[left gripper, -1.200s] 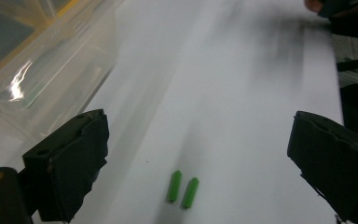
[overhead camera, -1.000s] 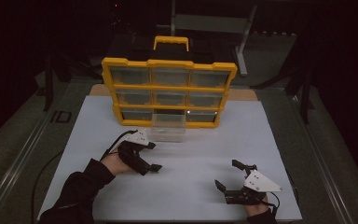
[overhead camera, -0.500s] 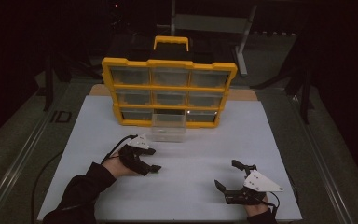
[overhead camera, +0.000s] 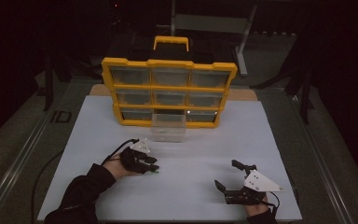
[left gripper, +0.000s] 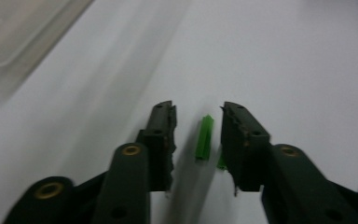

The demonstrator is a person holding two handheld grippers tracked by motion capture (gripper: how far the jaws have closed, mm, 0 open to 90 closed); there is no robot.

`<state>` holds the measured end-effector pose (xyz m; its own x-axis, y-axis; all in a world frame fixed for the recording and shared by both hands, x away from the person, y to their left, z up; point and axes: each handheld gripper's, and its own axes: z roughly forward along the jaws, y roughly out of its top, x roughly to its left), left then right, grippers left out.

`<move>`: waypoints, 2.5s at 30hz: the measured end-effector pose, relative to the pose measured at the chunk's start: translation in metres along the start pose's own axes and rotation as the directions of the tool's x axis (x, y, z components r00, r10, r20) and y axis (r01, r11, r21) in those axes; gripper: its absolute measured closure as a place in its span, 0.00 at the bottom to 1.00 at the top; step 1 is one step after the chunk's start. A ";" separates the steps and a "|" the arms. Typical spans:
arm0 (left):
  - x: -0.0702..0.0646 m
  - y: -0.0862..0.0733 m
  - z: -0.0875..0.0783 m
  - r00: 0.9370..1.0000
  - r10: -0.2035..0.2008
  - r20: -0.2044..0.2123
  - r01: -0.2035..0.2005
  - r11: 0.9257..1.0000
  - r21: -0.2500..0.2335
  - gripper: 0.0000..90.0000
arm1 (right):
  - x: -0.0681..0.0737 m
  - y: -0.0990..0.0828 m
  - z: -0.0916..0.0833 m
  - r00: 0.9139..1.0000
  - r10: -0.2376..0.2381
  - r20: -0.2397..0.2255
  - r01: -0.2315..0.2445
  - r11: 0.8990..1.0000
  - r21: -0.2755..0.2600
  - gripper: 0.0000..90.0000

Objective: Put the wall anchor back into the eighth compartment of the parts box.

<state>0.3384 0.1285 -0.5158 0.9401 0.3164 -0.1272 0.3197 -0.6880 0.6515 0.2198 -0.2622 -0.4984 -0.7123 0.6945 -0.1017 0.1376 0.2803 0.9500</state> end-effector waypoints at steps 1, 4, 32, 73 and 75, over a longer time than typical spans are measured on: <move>0.000 0.000 0.000 1.000 0.003 -0.006 -0.003 1.000 -0.004 0.78 | 0.000 0.000 0.000 1.000 0.000 0.000 0.000 1.000 0.000 0.09; -0.001 0.001 0.002 1.000 0.012 0.002 -0.012 1.000 -0.001 0.82 | 0.000 0.000 0.000 1.000 -0.001 0.000 0.001 1.000 0.001 0.09; 0.000 0.020 -0.015 0.996 0.089 0.015 -0.090 0.996 0.026 0.93 | 0.000 0.000 0.000 1.000 0.000 0.002 0.000 1.000 -0.003 0.09; 0.008 0.094 -0.086 0.984 0.176 0.000 -0.175 0.982 -0.067 0.93 | 0.000 0.001 -0.001 1.000 0.002 0.005 -0.002 1.000 -0.006 0.09; 0.009 0.097 -0.088 0.983 0.185 -0.001 -0.184 0.980 -0.069 0.93 | 0.000 0.001 -0.001 1.000 0.000 0.006 0.000 1.000 -0.007 0.09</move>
<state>0.3671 0.1219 -0.3873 0.9828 0.1847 -0.0037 0.1320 -0.6880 0.7136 0.2191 -0.2630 -0.4974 -0.7080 0.6986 -0.1035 0.1331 0.2759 0.9519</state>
